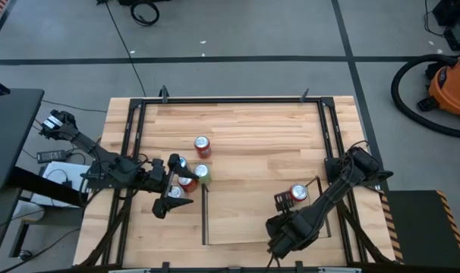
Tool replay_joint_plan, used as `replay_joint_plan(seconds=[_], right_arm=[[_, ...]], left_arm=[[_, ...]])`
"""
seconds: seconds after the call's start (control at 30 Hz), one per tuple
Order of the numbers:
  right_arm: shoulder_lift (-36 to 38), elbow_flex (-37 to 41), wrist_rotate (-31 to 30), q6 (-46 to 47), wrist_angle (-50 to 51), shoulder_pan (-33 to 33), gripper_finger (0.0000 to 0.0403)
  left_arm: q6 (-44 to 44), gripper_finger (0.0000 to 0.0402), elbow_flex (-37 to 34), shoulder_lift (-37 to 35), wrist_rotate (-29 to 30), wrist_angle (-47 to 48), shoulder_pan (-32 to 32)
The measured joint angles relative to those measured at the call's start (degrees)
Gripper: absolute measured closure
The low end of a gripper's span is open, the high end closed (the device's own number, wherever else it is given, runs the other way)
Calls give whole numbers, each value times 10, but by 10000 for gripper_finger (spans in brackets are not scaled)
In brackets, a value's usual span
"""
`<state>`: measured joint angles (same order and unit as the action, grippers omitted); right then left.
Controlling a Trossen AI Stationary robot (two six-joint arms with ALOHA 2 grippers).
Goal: Place canned beverage on shelf
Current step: Put the green soda can on the shelf, then put the red soda can on the shelf
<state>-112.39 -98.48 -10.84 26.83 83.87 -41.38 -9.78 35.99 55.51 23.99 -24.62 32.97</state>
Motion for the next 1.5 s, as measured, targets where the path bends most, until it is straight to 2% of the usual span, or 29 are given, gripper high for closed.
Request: replay_joint_plan(seconds=[0.27,0.9,1.17,1.4,1.5], right_arm=[[0,3,-3,0,10,10,110],[0,3,-69,25,7,17,110],[0,3,-76,95,-40,46,110],[0,3,-136,91,-113,94,110],[0,3,-151,57,-139,120,110]], left_arm=[[-2,33,0,0,2,0,0],[-1,33,0,0,1,0,0],[1,33,0,0,5,0,0],[5,33,0,0,9,-10,0],[16,33,0,0,30,-11,0]])
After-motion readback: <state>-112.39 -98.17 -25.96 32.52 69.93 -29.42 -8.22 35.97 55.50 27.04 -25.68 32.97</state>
